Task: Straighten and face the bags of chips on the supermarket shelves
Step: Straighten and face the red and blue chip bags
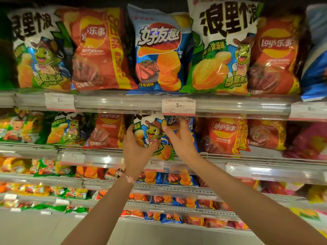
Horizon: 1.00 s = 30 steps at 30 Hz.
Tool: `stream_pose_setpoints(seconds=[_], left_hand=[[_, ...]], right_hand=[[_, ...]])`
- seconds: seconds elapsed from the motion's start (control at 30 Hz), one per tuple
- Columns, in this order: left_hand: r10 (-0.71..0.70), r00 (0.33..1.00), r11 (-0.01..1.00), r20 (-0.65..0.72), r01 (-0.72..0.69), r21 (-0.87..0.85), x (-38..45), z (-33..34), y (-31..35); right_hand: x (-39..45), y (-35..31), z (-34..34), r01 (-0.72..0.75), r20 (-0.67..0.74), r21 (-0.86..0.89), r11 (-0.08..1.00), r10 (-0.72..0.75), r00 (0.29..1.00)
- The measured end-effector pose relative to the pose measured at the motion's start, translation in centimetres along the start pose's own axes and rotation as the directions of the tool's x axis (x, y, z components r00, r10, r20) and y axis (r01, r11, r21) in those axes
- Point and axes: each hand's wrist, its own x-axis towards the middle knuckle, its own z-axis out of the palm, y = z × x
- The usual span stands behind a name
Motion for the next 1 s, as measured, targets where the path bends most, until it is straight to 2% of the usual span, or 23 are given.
stream_pose_setpoints(seconds=[0.07,0.17,0.27,0.4,0.53,0.63,0.67,0.73,0.83,0.9,1.0], left_hand=[[0.019,1.0,1.0,-0.001,-0.019,-0.002,-0.4,-0.1,0.1],[0.053,0.998,0.999,0.021,-0.053,0.004,-0.5,-0.7,0.1],[0.071,0.997,0.994,0.03,-0.073,0.078,-0.5,-1.2,-0.1],[0.085,0.996,0.979,0.041,-0.091,0.182,-0.7,-2.2,0.0],[0.068,0.974,0.98,0.216,-0.105,0.166,0.2,-5.2,-0.8],[0.094,0.935,0.984,0.343,-0.14,0.112,2.0,-8.5,-1.8],[0.083,0.939,0.985,0.333,-0.127,0.113,2.8,-9.6,-2.2],[0.058,0.972,0.985,0.229,-0.093,0.148,5.1,-11.7,-3.3],[0.004,0.993,0.951,0.121,-0.041,0.306,8.8,-13.3,-5.5],[-0.055,0.988,0.927,0.147,-0.004,0.376,11.0,-13.5,-6.9],[-0.161,0.949,0.945,0.272,0.069,0.32,13.4,-13.1,-8.7]], right_hand=[[0.0,-0.7,0.7,-0.102,0.156,0.107,0.989,0.084,0.984],[0.1,-1.1,1.6,-0.163,0.216,0.119,0.979,0.134,0.967],[0.1,-1.3,2.8,-0.174,0.172,0.044,0.984,0.164,0.971],[0.3,-1.2,4.4,-0.127,0.052,-0.009,0.992,0.128,0.99],[0.1,-1.4,6.5,-0.143,-0.067,-0.063,0.988,0.139,0.988],[0.7,-1.1,7.2,-0.201,-0.125,-0.016,0.979,0.198,0.972],[0.7,-1.2,7.3,-0.217,-0.141,-0.011,0.976,0.213,0.967],[0.8,-1.4,7.7,-0.229,-0.162,-0.016,0.973,0.223,0.961],[0.6,-1.9,8.3,-0.245,-0.188,0.0,0.969,0.241,0.952],[0.4,-2.2,8.7,-0.259,-0.204,0.019,0.966,0.258,0.945],[0.0,-2.5,9.0,-0.27,-0.211,0.049,0.962,0.274,0.938]])
